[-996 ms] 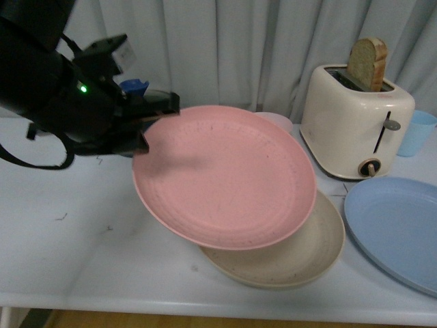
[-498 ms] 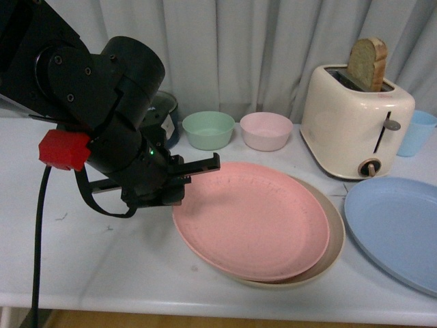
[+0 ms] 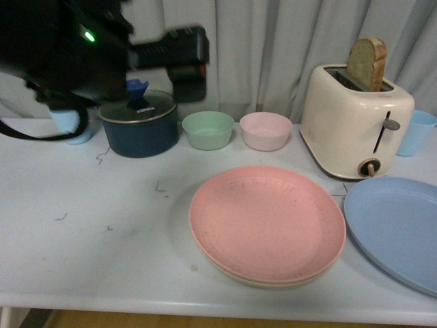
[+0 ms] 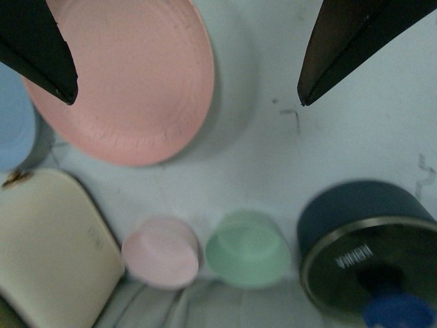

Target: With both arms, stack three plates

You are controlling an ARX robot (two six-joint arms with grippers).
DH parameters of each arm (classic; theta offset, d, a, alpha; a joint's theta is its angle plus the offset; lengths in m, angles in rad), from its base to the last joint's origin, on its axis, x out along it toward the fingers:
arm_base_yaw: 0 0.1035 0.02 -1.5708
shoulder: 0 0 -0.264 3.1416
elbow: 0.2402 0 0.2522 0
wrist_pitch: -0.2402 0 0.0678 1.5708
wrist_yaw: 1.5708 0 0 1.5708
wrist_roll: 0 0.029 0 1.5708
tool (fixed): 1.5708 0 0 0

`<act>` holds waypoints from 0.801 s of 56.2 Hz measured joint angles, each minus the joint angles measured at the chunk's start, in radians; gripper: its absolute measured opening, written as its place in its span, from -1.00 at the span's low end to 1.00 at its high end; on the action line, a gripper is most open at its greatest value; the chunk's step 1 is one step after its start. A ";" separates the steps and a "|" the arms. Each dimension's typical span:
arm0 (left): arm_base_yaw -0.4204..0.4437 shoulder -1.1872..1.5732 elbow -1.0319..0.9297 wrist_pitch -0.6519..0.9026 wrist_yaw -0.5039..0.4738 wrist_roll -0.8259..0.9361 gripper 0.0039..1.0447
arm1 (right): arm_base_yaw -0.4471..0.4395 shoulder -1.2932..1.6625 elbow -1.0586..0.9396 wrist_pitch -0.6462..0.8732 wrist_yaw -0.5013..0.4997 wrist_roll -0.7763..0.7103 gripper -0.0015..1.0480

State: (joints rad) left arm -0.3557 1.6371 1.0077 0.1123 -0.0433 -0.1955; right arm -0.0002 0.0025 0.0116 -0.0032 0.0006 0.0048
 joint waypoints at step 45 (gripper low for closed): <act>0.215 -0.604 -0.785 0.682 -0.094 0.180 -0.97 | 0.000 0.000 0.000 -0.001 0.000 0.000 0.87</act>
State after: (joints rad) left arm -0.1406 1.0328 0.2222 0.7940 -0.1371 -0.0154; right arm -0.0002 0.0025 0.0116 -0.0040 0.0006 0.0048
